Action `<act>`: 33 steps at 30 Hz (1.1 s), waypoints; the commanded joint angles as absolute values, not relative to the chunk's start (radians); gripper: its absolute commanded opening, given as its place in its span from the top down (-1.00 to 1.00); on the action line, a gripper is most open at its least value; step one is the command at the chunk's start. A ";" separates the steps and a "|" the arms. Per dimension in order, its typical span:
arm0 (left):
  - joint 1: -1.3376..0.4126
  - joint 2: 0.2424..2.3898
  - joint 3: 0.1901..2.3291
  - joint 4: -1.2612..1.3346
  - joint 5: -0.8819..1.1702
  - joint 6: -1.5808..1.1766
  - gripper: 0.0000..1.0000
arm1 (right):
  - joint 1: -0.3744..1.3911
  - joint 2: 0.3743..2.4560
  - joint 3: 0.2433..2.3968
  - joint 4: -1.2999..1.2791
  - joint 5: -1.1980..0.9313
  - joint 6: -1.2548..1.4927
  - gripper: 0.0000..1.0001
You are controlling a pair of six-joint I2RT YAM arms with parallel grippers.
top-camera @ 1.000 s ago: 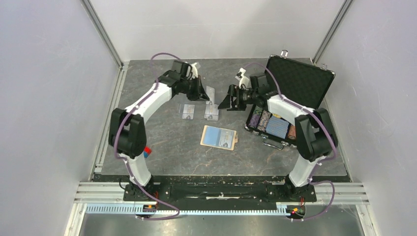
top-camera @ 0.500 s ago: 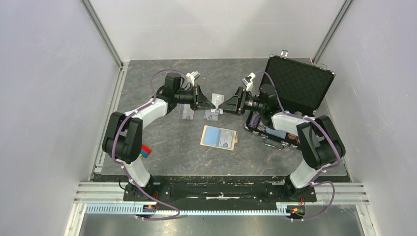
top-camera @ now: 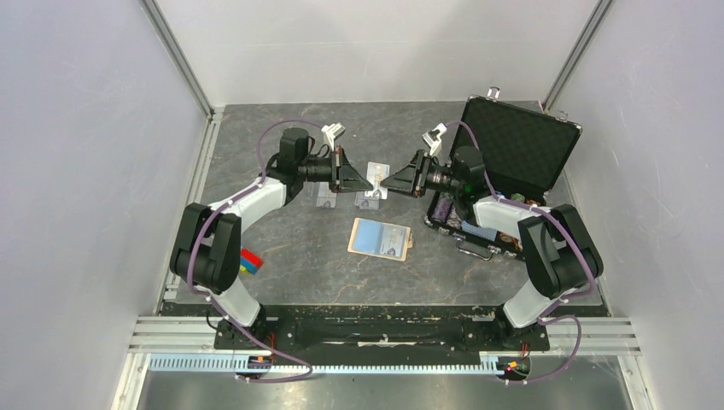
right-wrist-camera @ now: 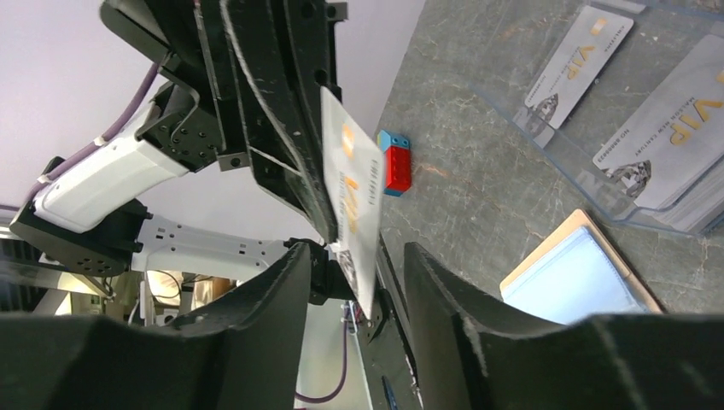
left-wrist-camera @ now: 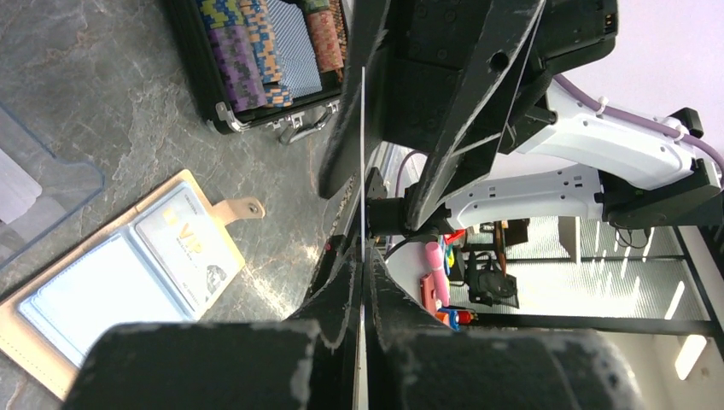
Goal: Put the credit cards into the card holder
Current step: Pick up the credit card from the storage box, then insert the credit card into the card holder.
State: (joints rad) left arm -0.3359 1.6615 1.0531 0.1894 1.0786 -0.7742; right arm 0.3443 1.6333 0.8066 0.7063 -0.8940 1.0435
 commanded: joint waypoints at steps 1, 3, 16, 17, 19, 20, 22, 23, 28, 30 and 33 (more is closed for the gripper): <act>-0.337 1.626 1.033 0.232 1.121 -0.809 0.95 | 0.346 1.624 0.805 0.833 -0.915 1.100 0.13; -0.338 1.629 1.027 0.237 1.123 -0.816 0.95 | 0.347 1.632 0.808 0.841 -0.925 1.111 0.24; -0.356 1.624 1.012 0.167 1.029 -0.786 0.19 | 0.367 1.655 0.815 0.757 -0.949 1.044 1.00; -0.357 1.621 1.015 0.109 1.000 -0.748 0.15 | 0.367 1.647 0.813 0.703 -0.936 1.005 1.00; -0.355 1.623 1.032 -0.057 0.925 -0.650 0.10 | 0.367 1.632 0.817 0.533 -0.900 0.893 1.00; -0.356 1.628 1.056 -0.181 0.876 -0.579 0.09 | 0.367 1.625 0.823 0.436 -0.871 0.829 1.00; -0.356 1.638 1.088 -0.359 0.754 -0.477 0.07 | 0.365 1.612 0.816 0.316 -0.826 0.750 1.00; -0.356 1.641 1.097 -0.416 0.692 -0.445 0.06 | 0.365 1.609 0.804 0.290 -0.813 0.728 1.00; -0.357 1.660 1.060 -0.537 0.533 -0.387 0.08 | 0.360 1.579 0.701 0.256 -0.752 0.703 1.00; -0.359 1.677 1.039 -0.543 0.519 -0.381 0.23 | 0.360 1.570 0.666 0.258 -0.731 0.709 1.00; -0.364 1.708 1.027 -0.560 0.488 -0.366 0.35 | 0.362 1.569 0.623 0.282 -0.720 0.733 1.00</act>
